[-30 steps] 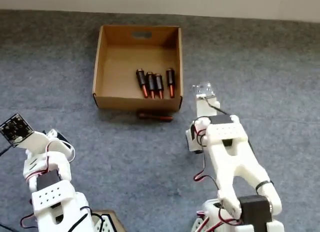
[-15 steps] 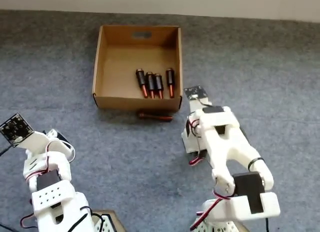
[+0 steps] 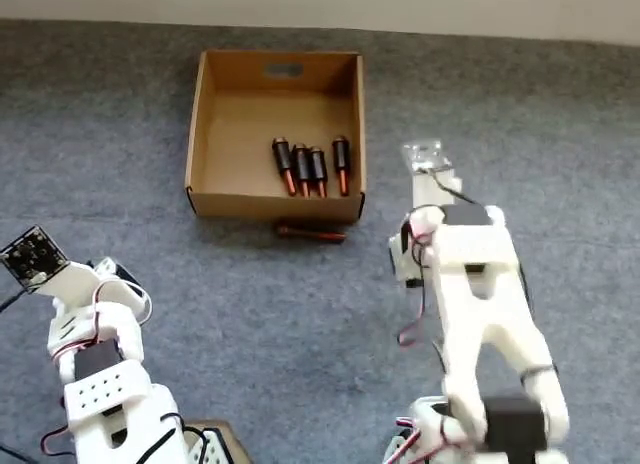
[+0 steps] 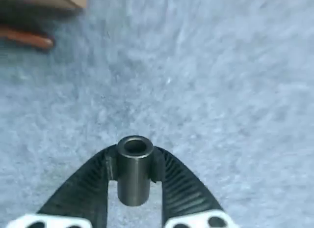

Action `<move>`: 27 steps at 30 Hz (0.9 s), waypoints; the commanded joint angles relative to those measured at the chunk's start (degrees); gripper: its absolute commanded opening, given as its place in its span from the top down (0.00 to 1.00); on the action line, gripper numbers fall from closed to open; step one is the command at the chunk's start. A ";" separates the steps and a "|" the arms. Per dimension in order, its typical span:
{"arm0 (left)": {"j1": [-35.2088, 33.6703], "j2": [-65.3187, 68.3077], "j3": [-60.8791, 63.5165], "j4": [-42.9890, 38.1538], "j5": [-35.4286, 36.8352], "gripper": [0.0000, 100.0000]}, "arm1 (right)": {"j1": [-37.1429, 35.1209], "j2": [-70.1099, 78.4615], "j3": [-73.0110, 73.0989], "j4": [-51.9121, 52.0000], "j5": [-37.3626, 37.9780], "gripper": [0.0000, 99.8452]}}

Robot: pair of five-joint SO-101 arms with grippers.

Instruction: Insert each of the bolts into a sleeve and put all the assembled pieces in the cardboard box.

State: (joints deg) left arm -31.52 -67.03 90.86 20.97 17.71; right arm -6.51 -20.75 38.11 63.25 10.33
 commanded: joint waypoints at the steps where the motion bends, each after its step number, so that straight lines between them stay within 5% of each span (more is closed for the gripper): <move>1: 3.91 -0.31 -4.79 1.49 -4.40 0.98 | 0.57 -15.52 3.30 -0.48 1.41 1.00; 9: 18.42 1.27 -20.44 23.74 -18.37 0.96 | -0.22 -31.69 20.53 -14.37 -3.34 1.00; 16: 26.33 23.87 -32.75 26.90 -23.56 0.89 | -0.22 -33.63 27.91 -21.23 -12.13 1.00; 23: 37.67 35.82 -42.86 32.79 -21.54 0.96 | -0.22 -33.98 33.36 -23.78 -13.54 1.00; 27: 43.47 35.74 -43.30 32.62 -6.77 0.93 | -0.40 -33.98 33.45 -23.78 -13.54 1.00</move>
State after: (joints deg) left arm 8.22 -31.43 50.33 53.41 0.92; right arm -6.51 -53.36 72.04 40.48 -2.68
